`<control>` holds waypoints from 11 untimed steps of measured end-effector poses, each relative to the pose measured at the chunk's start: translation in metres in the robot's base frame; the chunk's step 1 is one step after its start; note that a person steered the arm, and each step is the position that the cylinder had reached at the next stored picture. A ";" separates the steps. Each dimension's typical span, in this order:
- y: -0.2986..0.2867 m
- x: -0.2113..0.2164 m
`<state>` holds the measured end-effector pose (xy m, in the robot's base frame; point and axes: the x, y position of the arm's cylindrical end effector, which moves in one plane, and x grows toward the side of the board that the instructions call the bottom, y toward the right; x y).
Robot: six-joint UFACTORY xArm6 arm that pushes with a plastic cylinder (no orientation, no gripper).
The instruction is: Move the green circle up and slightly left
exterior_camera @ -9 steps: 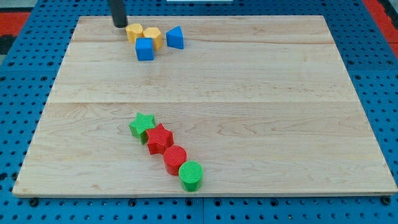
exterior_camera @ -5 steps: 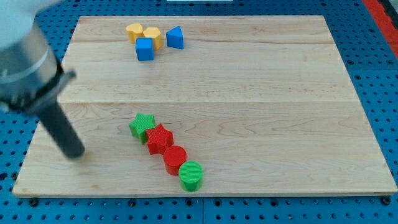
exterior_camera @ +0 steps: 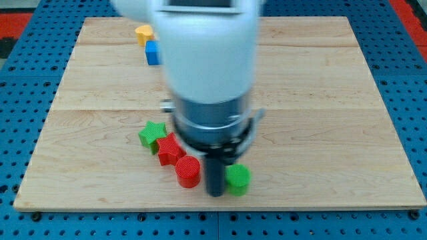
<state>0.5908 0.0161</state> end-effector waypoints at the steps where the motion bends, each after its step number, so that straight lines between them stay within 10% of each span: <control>1: 0.053 0.001; 11: 0.127 -0.154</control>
<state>0.4370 0.1429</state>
